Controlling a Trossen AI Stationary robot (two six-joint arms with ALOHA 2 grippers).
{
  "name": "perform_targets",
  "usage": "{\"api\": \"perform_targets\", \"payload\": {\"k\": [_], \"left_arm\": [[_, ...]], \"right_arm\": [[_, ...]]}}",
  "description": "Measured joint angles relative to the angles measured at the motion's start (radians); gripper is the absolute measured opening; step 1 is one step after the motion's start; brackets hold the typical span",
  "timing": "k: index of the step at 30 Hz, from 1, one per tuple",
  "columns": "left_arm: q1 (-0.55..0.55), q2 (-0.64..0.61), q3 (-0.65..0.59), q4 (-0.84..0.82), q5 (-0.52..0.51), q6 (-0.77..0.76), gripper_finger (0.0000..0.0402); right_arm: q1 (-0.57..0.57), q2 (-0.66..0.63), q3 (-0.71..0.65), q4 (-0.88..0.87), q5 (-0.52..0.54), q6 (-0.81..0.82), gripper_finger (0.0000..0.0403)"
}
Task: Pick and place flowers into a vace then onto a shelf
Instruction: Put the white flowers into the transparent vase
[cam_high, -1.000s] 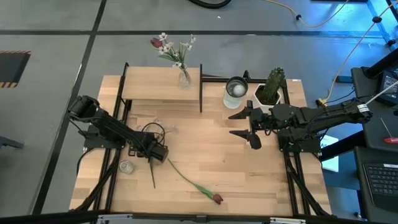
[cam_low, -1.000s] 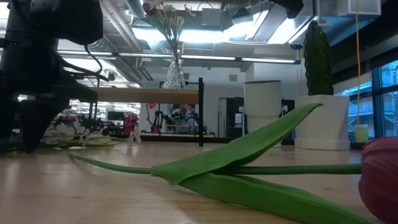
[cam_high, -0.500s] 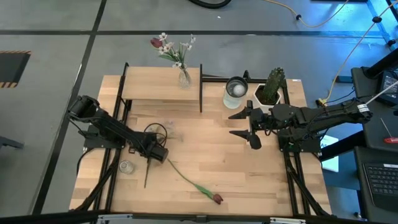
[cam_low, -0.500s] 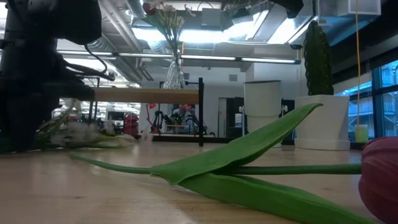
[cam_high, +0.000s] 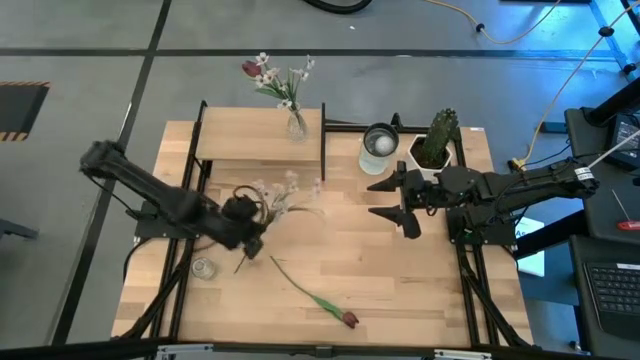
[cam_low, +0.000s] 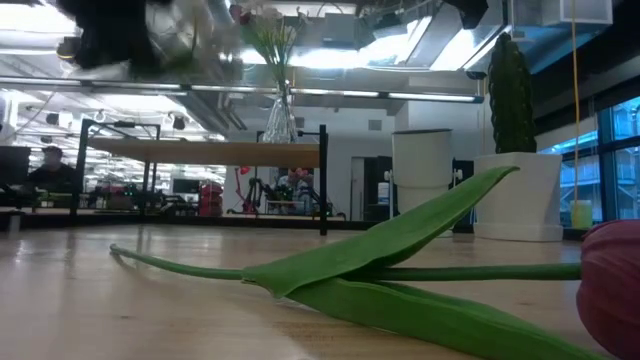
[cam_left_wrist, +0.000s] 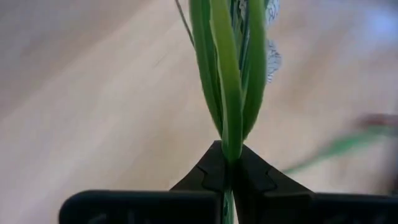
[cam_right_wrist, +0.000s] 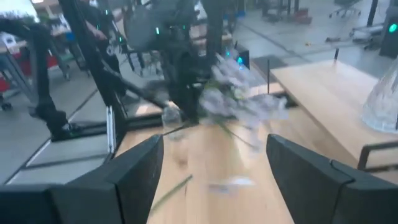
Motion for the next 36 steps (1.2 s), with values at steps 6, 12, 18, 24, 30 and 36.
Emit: {"api": "perform_targets", "payload": {"k": [6,12,18,24,30,36], "left_arm": [[-0.101,-0.259,0.002,0.169,-0.028,0.352,0.0006],[-0.22,-0.405,0.002,0.181,-0.018,0.543,0.0006],[-0.338,-0.52,-0.048,0.194,-0.027,0.61,0.0005],[-0.427,-0.665,-0.153,0.318,-0.02,0.676,0.0005],[-0.495,-0.8,-0.227,0.372,0.0,0.722,0.0005],[-0.531,-0.892,-0.278,0.373,0.0,0.772,0.0004]], "right_arm": [[0.0,0.0,0.0,0.063,0.09,0.012,0.0287],[0.0,0.024,0.0,0.134,0.093,0.095,0.0287],[0.0,0.093,0.0,0.26,0.093,0.106,0.0287],[0.0,0.19,0.0,0.406,0.093,0.104,0.0287],[0.0,0.286,0.0,0.525,0.092,0.136,0.0287],[0.002,0.35,0.0,0.63,0.091,0.158,0.0287]]}}
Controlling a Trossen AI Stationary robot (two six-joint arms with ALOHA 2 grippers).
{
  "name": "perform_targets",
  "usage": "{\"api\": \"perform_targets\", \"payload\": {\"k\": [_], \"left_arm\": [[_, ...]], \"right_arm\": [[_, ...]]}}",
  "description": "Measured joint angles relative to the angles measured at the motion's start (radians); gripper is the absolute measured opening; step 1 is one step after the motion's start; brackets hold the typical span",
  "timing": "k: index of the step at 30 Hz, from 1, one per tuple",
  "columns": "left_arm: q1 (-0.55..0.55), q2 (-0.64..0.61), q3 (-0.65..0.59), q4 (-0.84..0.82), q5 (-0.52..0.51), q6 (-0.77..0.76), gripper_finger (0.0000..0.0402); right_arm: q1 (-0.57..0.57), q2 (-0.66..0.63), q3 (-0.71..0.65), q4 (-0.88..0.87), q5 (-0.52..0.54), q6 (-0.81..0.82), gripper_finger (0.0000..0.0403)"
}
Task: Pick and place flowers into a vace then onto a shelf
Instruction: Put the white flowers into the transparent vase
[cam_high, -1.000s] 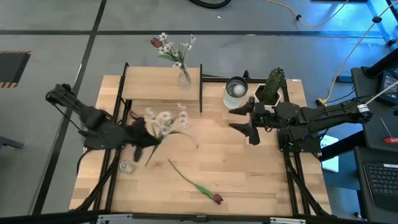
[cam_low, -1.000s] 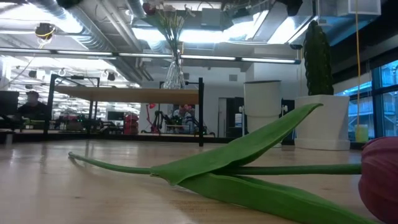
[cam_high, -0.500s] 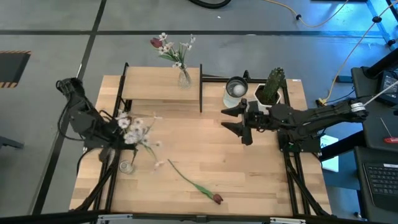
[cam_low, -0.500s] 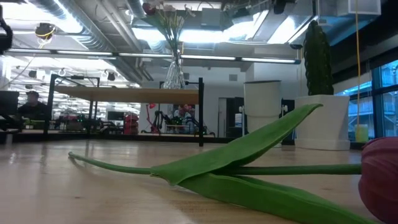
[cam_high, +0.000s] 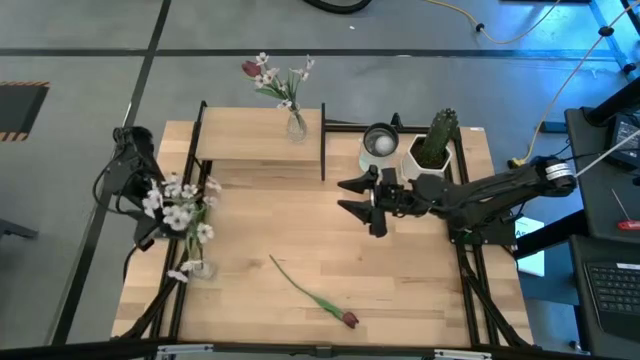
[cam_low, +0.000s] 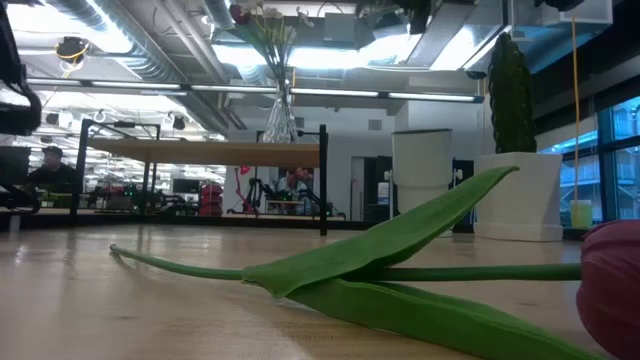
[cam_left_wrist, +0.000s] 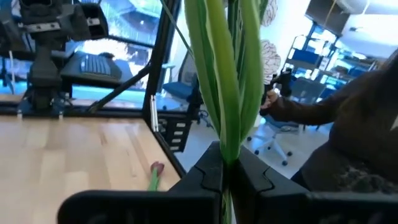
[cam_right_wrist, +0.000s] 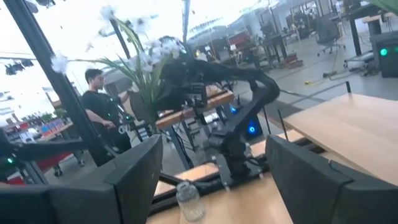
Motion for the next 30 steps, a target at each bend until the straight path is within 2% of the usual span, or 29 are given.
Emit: {"api": "perform_targets", "payload": {"k": [5,13,22,30], "left_arm": [[-0.011,-0.058,-0.027,0.002,0.026,0.047,0.0004],[-0.01,-0.105,-0.083,0.052,0.182,0.125,0.0004],[-0.01,-0.117,-0.127,0.014,0.173,0.15,0.0004],[-0.01,-0.163,-0.137,-0.073,0.18,0.101,0.0004]], "right_arm": [[0.0,0.021,0.0,0.048,0.0,0.001,0.0287],[0.0,0.023,0.0,0.082,0.0,0.0,0.0287],[0.0,0.023,0.0,0.11,0.0,0.0,0.0287],[0.003,0.023,0.0,0.132,-0.001,-0.001,0.0287]]}}
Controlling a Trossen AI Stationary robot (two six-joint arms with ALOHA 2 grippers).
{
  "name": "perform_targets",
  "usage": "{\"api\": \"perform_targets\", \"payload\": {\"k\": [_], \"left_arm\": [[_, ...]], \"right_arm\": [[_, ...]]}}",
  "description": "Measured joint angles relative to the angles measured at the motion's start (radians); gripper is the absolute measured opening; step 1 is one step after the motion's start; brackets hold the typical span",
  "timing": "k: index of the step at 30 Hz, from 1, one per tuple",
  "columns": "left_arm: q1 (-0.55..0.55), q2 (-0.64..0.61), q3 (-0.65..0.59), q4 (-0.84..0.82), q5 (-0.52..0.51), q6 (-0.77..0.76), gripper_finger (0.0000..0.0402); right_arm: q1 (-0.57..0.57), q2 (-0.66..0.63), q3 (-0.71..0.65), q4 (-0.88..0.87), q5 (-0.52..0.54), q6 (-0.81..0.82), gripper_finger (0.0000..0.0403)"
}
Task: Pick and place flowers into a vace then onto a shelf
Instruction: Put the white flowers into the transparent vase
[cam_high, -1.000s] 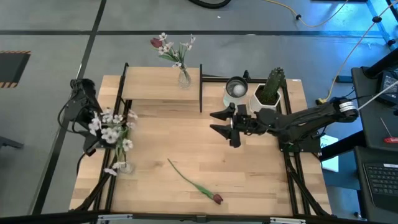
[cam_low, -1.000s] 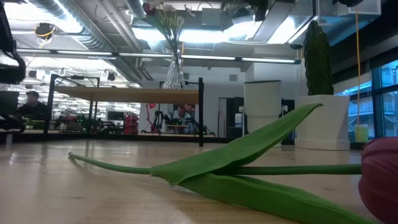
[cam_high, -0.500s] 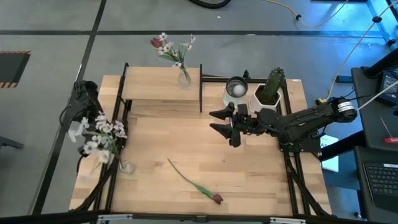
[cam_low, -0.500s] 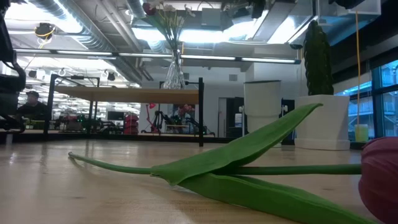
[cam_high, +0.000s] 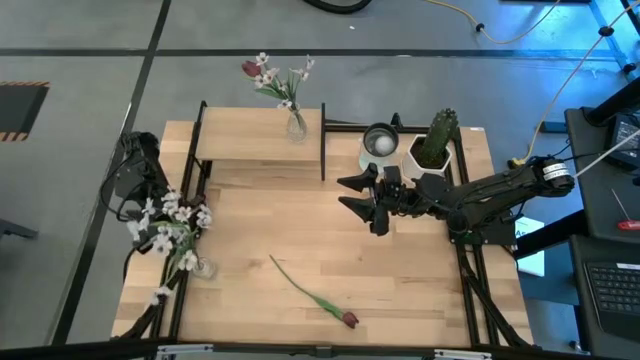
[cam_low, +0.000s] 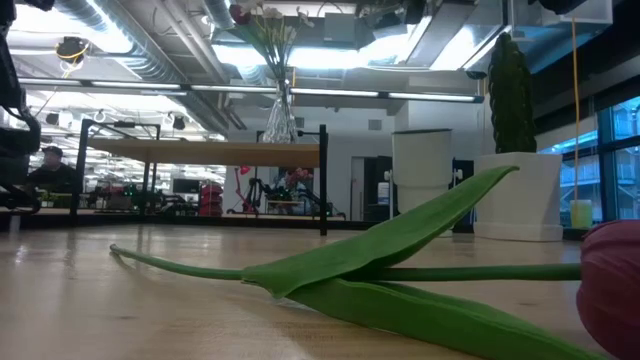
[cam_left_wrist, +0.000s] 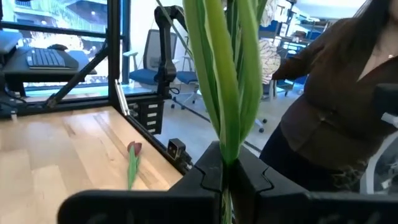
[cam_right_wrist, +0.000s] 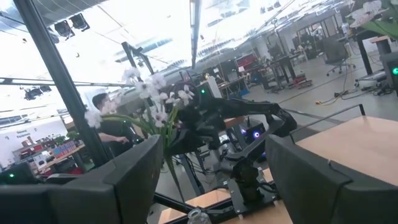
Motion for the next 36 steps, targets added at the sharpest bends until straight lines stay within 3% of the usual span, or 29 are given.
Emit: {"api": "perform_targets", "payload": {"k": [14,22,36], "left_arm": [[0.0,-0.008,-0.025,-0.108,-0.017,-0.051,0.0004],[0.0,-0.009,-0.121,-0.005,0.001,-0.067,0.0004],[0.0,-0.041,-0.222,0.027,0.001,-0.083,0.0004]], "right_arm": [[0.023,0.0,0.001,0.039,0.0,-0.005,0.0287],[0.023,0.0,0.001,0.041,0.0,-0.005,0.0287],[0.023,0.0,0.002,0.047,0.001,0.005,0.0287]]}}
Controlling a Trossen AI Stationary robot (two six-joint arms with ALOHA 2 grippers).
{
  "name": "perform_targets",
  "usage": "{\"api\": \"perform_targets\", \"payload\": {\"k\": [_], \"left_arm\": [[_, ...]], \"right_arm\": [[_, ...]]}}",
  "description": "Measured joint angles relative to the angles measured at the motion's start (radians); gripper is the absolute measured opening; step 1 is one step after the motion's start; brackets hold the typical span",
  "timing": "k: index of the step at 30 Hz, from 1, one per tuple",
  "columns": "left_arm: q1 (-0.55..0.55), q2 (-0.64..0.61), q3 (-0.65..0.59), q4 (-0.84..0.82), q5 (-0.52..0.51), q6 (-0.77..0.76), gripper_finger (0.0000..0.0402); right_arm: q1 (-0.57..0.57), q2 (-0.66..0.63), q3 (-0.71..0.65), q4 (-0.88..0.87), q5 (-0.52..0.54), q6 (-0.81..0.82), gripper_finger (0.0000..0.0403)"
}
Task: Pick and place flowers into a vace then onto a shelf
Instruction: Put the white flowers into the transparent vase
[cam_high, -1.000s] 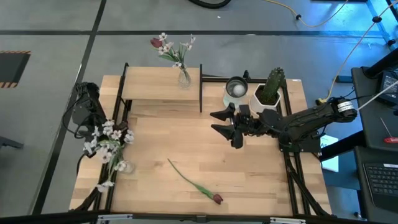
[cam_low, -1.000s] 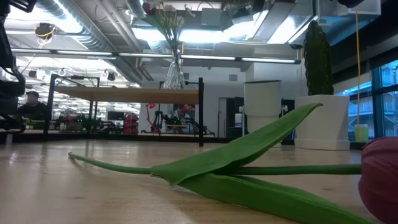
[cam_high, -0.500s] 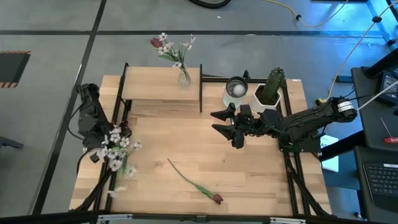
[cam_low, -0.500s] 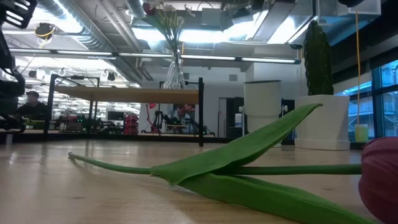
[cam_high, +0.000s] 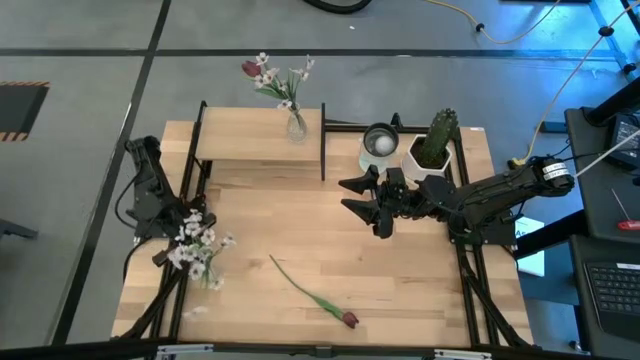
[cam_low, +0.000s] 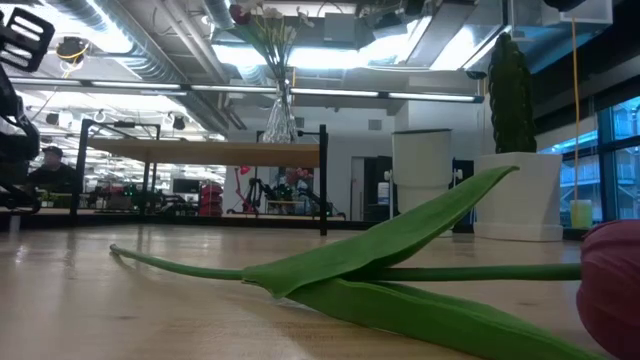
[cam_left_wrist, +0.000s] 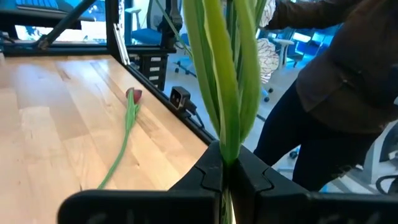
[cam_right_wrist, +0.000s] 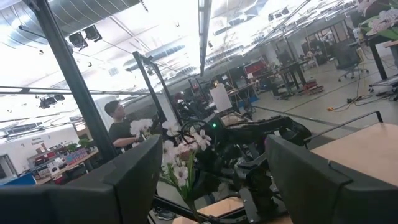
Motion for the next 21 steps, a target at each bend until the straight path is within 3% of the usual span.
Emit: {"api": "perform_targets", "payload": {"k": [16,21], "left_arm": [[0.0,0.0,-0.106,0.153,-0.001,0.001,0.0005],[0.0,0.0,-0.106,0.148,0.0,-0.043,0.0025]], "right_arm": [[0.0,0.0,0.0,0.0,0.0,0.02,0.0287],[0.0,0.0,0.0,0.0,0.0,0.019,0.0287]]}}
